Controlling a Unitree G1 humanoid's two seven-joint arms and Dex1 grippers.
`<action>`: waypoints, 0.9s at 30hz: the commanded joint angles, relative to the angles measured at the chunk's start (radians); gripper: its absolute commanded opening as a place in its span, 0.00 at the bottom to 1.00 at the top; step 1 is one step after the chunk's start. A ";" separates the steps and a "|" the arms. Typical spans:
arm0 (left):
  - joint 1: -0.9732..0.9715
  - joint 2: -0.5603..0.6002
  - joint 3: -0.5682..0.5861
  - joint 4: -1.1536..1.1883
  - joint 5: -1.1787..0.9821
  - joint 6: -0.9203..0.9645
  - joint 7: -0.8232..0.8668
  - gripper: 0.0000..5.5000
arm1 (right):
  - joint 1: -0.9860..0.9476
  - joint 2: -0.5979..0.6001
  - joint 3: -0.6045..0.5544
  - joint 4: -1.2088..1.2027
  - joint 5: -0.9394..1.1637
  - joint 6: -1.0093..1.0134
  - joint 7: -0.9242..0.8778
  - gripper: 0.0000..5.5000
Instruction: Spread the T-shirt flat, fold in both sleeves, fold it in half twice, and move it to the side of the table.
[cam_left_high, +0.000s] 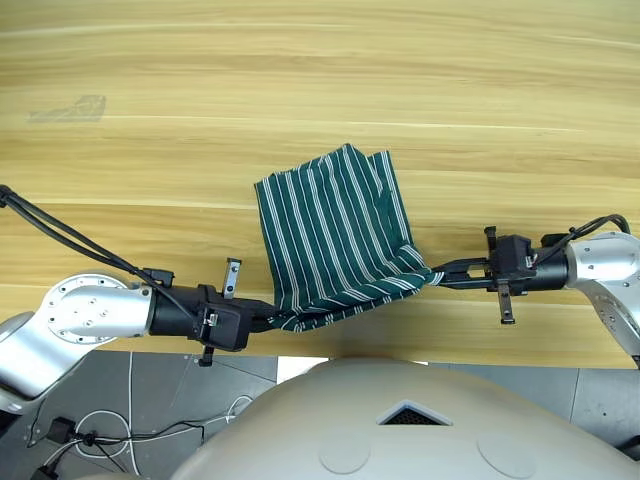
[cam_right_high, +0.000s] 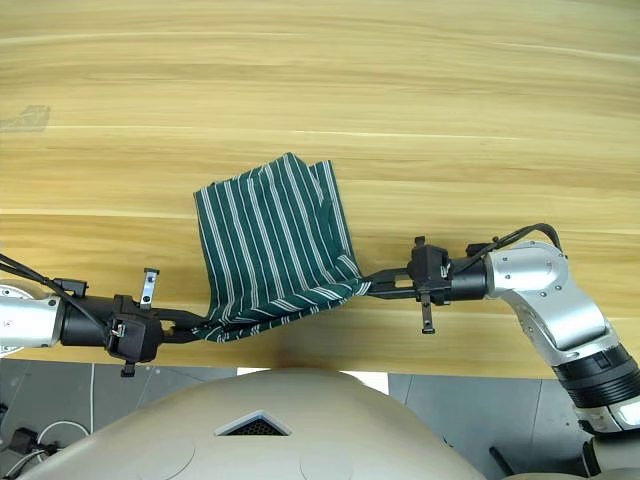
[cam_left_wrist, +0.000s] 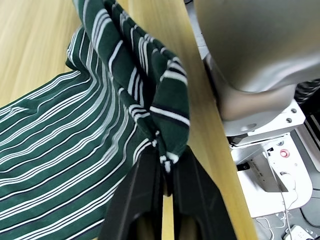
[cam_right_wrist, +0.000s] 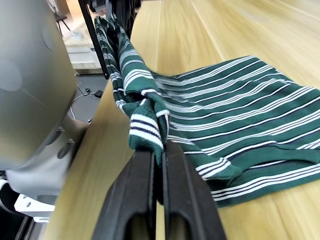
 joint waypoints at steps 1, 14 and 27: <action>0.000 -0.065 0.046 0.017 -0.023 0.047 -0.020 0.02 | -0.002 0.040 -0.067 -0.038 0.010 0.042 -0.020 0.00; -0.263 -0.372 0.101 0.302 0.054 0.123 -0.008 0.02 | -0.322 0.374 -0.065 0.186 -0.267 0.065 -0.259 0.00; -0.484 -0.647 0.017 0.666 0.427 0.013 0.205 0.08 | -0.464 0.621 -0.040 0.639 -0.474 -0.062 -0.348 0.13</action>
